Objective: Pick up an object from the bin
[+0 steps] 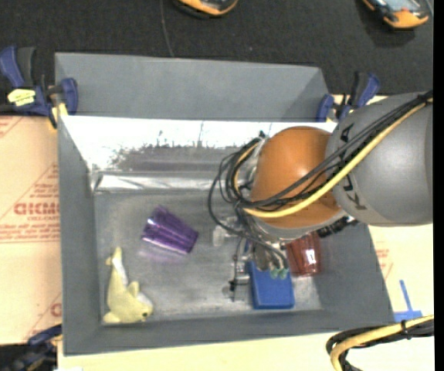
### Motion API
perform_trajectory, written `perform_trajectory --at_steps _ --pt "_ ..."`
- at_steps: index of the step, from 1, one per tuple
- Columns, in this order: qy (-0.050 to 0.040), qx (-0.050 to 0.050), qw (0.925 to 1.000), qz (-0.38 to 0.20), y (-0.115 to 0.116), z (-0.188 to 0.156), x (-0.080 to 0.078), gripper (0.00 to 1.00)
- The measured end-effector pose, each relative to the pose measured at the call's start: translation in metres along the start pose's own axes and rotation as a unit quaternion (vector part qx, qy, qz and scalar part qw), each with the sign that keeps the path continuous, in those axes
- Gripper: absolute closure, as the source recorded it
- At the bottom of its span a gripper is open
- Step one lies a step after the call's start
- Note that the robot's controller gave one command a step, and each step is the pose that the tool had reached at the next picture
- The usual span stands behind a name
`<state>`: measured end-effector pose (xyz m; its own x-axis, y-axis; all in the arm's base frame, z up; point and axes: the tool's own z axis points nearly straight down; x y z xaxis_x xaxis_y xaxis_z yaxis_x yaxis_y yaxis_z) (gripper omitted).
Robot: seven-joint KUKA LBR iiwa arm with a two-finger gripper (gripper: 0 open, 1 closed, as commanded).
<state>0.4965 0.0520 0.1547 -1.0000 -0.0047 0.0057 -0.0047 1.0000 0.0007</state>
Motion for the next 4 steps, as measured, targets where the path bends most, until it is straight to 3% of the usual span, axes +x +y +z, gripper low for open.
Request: perform_trajectory --at_steps 1,2,3,4 --pt "-0.0037 0.0 1.0 0.001 0.0 -0.003 -0.002 0.0" --pt "-0.0027 0.0 1.0 -0.007 -0.055 -0.038 -0.015 0.0" --pt "-0.0021 -0.001 0.9999 0.012 -0.088 -0.055 0.006 0.0" --pt "-0.008 0.001 0.9999 0.011 -0.053 -0.015 -0.01 0.0"
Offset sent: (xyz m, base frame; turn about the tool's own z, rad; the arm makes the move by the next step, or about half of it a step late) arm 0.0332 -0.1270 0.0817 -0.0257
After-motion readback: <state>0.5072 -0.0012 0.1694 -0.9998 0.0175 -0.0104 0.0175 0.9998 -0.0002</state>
